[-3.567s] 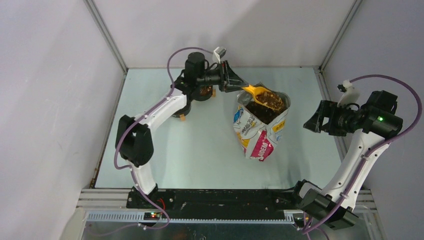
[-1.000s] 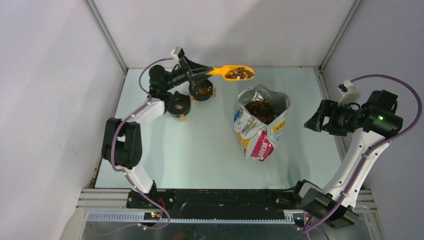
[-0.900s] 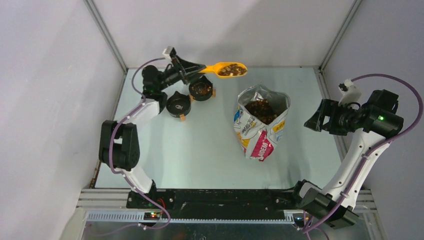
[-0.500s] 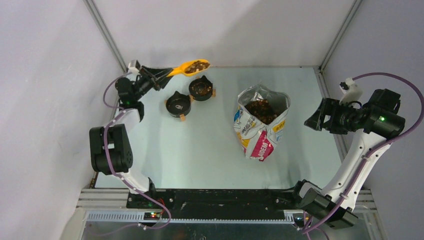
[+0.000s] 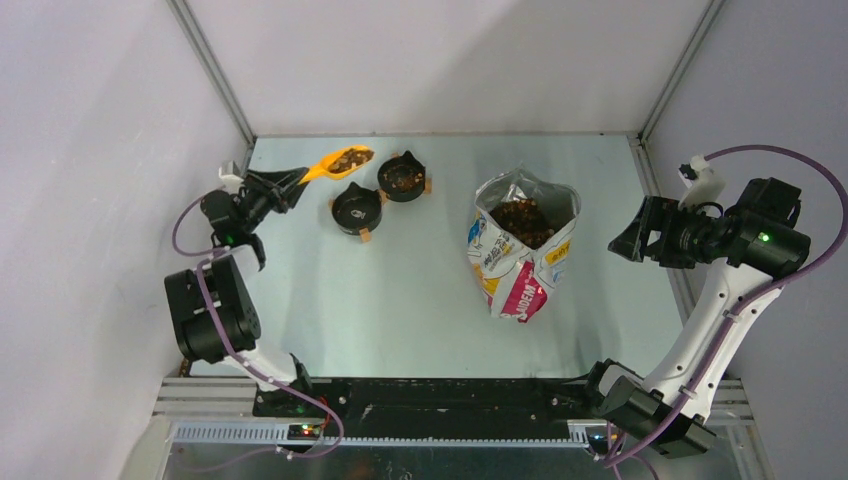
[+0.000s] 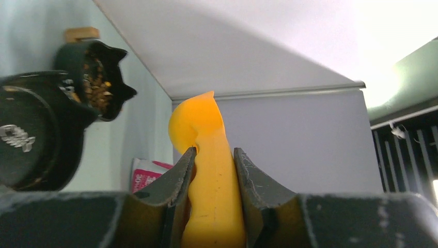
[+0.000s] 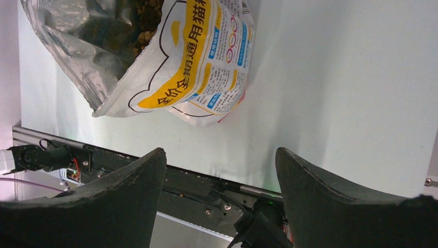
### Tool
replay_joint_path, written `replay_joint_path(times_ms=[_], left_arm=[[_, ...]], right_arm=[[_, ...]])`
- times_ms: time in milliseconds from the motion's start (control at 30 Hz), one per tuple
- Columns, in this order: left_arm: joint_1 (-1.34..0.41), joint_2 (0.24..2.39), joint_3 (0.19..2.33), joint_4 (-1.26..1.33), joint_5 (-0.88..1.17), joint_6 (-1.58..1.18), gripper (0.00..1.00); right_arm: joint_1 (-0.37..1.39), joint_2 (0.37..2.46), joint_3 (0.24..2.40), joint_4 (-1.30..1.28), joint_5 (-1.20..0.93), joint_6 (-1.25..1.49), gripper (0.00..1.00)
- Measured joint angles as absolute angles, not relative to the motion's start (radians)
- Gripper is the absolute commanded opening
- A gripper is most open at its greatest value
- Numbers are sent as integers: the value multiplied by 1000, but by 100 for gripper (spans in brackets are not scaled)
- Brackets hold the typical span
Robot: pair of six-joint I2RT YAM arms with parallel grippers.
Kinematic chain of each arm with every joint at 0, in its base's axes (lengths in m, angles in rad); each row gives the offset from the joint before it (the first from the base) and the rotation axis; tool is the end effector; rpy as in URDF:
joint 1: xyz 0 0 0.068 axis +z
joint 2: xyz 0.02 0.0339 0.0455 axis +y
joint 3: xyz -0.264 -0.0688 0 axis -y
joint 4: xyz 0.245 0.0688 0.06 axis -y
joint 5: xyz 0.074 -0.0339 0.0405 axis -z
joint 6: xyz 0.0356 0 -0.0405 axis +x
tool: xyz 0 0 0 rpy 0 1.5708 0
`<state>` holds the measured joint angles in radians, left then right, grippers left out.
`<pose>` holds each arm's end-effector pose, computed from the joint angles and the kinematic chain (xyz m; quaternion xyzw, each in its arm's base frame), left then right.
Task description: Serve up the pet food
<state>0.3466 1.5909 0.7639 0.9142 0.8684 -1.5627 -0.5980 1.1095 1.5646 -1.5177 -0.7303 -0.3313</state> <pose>0.3215 0.0872 0.2462 -0.3210 0.6073 -0.6154 0.3866 0.1333 -0.0621 0.4237 0.0312 0.9080 0.2038 0.3648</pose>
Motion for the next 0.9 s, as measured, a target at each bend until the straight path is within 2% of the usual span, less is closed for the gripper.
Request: replay_joint_path(times_ms=[233, 467, 667, 900], left_arm=[[428, 1527, 681, 804, 868, -1412, 0], [448, 1448, 674, 501, 830, -1143, 0], [448, 1423, 687, 249, 745, -928, 0], [430, 1420, 781, 98, 674, -778, 0]], right_arm=[[-598, 1110, 1564, -1522, -738, -334, 80], [-598, 1105, 1564, -1524, -746, -342, 80], [-598, 1097, 1561, -1525, -753, -348, 80], [-598, 1093, 1554, -1527, -760, -348, 80]])
